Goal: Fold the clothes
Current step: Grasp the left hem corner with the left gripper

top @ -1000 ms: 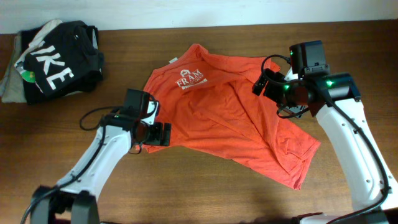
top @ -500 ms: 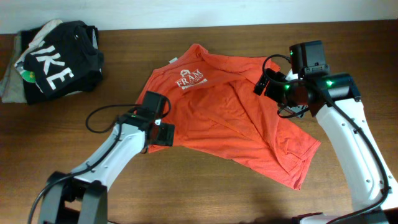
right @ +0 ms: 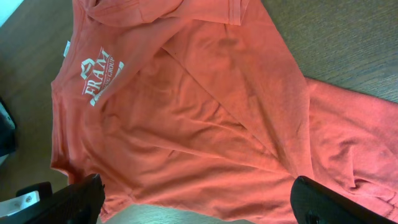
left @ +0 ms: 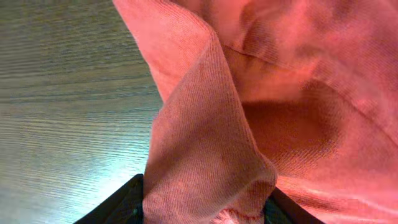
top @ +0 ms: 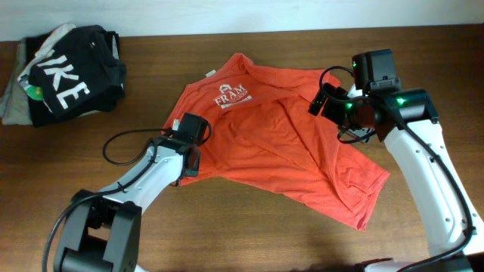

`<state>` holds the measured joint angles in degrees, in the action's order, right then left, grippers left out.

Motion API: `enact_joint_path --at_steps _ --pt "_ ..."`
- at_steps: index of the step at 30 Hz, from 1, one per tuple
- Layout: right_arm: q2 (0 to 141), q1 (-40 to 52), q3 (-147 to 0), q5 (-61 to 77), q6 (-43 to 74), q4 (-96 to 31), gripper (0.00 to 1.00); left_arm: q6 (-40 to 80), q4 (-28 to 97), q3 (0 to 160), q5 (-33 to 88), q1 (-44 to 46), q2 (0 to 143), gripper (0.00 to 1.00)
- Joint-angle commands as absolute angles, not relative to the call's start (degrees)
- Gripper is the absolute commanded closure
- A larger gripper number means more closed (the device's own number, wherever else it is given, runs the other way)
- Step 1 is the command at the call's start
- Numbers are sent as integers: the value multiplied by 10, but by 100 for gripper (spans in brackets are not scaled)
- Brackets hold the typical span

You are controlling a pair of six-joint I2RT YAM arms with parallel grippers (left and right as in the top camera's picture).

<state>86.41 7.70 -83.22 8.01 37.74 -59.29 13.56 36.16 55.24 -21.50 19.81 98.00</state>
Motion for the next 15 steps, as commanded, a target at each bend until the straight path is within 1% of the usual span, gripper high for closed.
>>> enact_joint_path --at_steps 1,2,3,6,8,9,12,15 --pt "860 79 -831 70 384 -591 2 142 376 577 -243 198 983 47" --pt "860 79 -831 70 384 -591 1 141 381 583 -245 198 983 48" --pt "860 79 -831 70 384 -591 1 141 384 591 -246 198 983 53" --pt "860 79 -831 70 384 -591 1 141 384 607 -249 198 983 57" --pt "860 79 -831 70 384 -591 1 141 384 608 -249 198 983 66" --pt "860 79 -831 70 384 -591 1 141 384 608 -249 198 983 69" --pt "860 79 -830 70 384 -591 1 141 386 608 -250 198 983 69" --pt "860 79 -830 70 384 -593 1 142 389 608 -256 198 983 78"
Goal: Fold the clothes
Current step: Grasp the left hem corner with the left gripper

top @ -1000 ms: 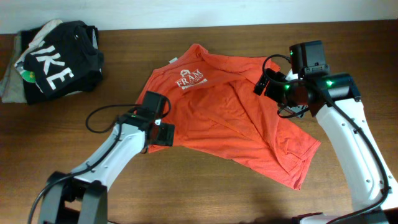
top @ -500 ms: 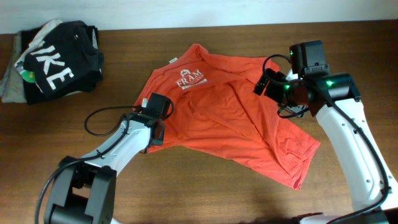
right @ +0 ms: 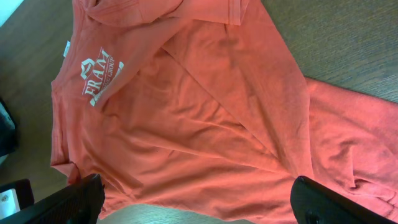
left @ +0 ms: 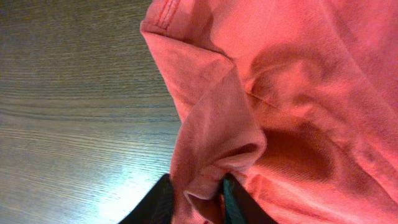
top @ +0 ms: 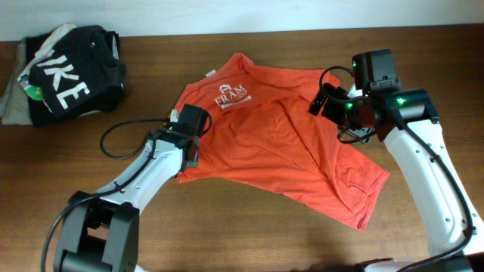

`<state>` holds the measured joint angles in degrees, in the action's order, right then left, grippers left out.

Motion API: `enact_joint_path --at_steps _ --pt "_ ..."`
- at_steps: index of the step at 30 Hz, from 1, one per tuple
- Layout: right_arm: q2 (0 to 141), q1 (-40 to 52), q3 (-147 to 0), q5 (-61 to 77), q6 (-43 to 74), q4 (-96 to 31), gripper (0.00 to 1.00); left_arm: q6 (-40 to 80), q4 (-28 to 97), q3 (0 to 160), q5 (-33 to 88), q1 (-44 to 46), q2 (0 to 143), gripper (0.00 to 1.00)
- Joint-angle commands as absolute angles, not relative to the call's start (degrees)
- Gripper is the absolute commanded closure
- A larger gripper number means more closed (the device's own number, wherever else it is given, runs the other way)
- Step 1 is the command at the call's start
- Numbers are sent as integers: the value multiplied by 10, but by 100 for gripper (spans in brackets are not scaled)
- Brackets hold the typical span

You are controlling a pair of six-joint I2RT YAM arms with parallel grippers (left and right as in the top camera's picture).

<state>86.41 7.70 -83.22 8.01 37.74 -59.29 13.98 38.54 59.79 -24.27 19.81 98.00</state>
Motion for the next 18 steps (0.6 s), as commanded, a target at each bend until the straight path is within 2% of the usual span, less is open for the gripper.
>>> enact_joint_path --at_steps 1,2,4,9,12,18 --pt "860 79 -830 70 384 -594 1 142 391 608 -256 198 983 83" --pt "860 79 -830 70 384 -594 2 142 395 610 -256 198 983 92" --pt "860 79 -830 70 384 -593 1 142 408 621 -256 198 983 99" --pt "860 79 -830 68 358 -610 1 173 438 674 -255 195 983 99" --pt "848 66 -830 64 394 -634 1 174 438 687 -255 183 983 99" --pt "817 84 -830 50 400 -738 1 212 453 687 -253 127 983 99"
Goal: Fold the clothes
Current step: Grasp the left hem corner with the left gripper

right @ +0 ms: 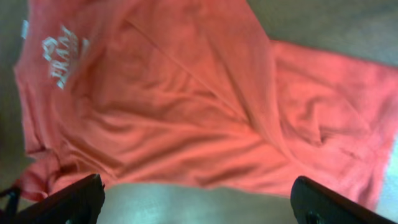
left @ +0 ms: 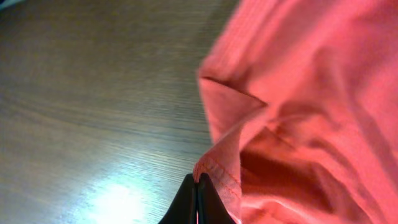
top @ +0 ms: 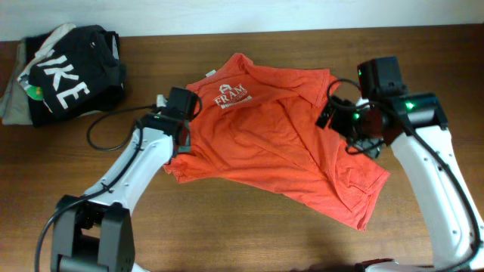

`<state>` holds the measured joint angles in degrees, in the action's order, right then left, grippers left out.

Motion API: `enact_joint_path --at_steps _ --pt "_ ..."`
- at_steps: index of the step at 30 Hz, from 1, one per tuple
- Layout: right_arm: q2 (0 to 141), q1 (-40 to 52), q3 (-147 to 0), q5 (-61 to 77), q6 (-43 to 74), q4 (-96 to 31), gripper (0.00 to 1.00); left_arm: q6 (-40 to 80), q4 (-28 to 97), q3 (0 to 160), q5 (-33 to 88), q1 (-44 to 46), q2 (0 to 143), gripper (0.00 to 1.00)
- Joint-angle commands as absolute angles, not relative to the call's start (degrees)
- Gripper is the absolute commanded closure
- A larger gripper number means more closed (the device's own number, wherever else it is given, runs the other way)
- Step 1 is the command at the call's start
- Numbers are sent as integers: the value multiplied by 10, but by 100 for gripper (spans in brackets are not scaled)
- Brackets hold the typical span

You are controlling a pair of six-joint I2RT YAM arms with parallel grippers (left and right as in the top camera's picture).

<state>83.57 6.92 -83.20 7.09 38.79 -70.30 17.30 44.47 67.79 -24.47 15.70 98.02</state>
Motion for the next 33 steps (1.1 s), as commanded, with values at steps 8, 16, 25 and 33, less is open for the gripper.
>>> enact_joint_path --at_steps 8,16,25,33 --pt "817 134 -725 36 459 -769 1 240 460 687 -188 62 983 99" --pt "826 134 -591 -4 459 -619 1 240 460 687 -171 62 983 99" --pt "931 125 -577 -57 453 -520 1 240 460 686 -166 62 983 99" --pt "987 67 -577 -44 362 -512 25 240 460 686 -166 62 983 99"
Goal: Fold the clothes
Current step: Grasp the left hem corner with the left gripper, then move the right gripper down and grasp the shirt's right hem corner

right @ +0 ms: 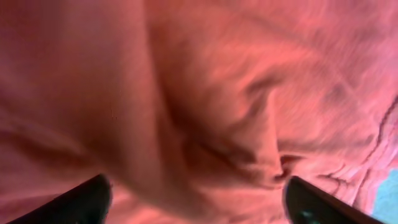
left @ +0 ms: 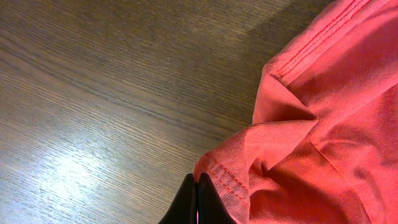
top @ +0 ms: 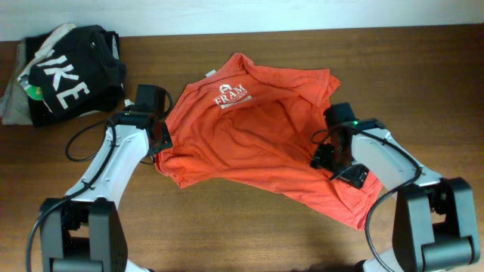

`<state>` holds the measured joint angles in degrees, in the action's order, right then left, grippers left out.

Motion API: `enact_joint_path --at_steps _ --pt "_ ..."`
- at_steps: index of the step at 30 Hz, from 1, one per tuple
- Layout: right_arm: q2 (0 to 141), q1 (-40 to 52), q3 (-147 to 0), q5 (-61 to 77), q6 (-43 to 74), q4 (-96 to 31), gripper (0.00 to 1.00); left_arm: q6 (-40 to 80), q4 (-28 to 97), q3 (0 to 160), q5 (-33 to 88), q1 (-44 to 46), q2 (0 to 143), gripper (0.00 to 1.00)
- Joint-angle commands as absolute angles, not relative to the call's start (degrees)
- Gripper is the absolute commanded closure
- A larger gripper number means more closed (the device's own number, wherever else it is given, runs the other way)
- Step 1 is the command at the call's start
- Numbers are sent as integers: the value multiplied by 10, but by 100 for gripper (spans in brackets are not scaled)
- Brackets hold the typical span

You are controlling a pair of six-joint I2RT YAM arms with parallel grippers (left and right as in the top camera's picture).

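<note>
An orange T-shirt (top: 257,132) with white chest print lies spread, front up, across the wooden table (top: 227,234). My left gripper (top: 155,140) is at the shirt's left sleeve, shut on the sleeve hem (left: 217,177). My right gripper (top: 333,162) is down low over the shirt's lower right part, open; wrinkled orange cloth (right: 205,112) fills its view between the spread fingertips (right: 81,196).
A heap of dark clothes (top: 68,72), with a black garment with white lettering on top, sits at the table's far left corner. The left arm's black cable (top: 79,147) loops on the wood beside the arm.
My left gripper has moved left with the sleeve in it, drawing the shirt's left side out. The right gripper has come down from above onto the shirt's lower right part.
At first my left gripper stood round a bunch of cloth at the shirt's lower left, the right hanging open above the shirt. The left then closed on the sleeve hem and moved up and left, and the sleeve now lies stretched out leftward.
</note>
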<state>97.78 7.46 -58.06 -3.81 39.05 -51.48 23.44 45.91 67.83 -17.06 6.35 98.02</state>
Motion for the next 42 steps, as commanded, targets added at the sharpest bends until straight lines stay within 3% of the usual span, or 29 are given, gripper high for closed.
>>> enact_joint_path --at_steps 1,4,5,12,16,18,19,21,23,24,25,31,42 --pt "987 67 -577 -44 362 -508 39 240 460 686 -166 62 983 99" --pt "987 65 -577 -46 362 -486 91 240 460 686 -166 62 983 99" --pt "987 63 -578 -46 362 -480 96 240 460 686 -166 62 983 99" --pt "987 -27 -674 -57 316 -451 96 240 459 686 -167 62 984 99" --pt "988 -69 -720 -34 257 -337 96 240 459 686 -166 62 984 99" --pt "995 -83 -721 -55 257 -291 92 240 460 686 -166 62 985 99" --pt "997 -94 -723 -70 257 -286 84 240 461 686 -164 62 985 99" --pt "997 -144 -756 -80 257 -335 54 240 462 685 -156 62 985 99" --pt "997 -176 -792 -80 257 -385 51 240 461 684 -156 62 985 99" --pt "997 -198 -822 -75 258 -429 29 240 461 684 -156 62 985 99" --pt "997 -220 -855 -43 257 -476 1 240 460 684 -156 62 985 99" --pt "998 -244 -896 261 257 -651 1 240 455 684 -147 62 985 99" --pt "992 -143 -848 263 272 -729 1 240 464 684 -113 62 985 99"
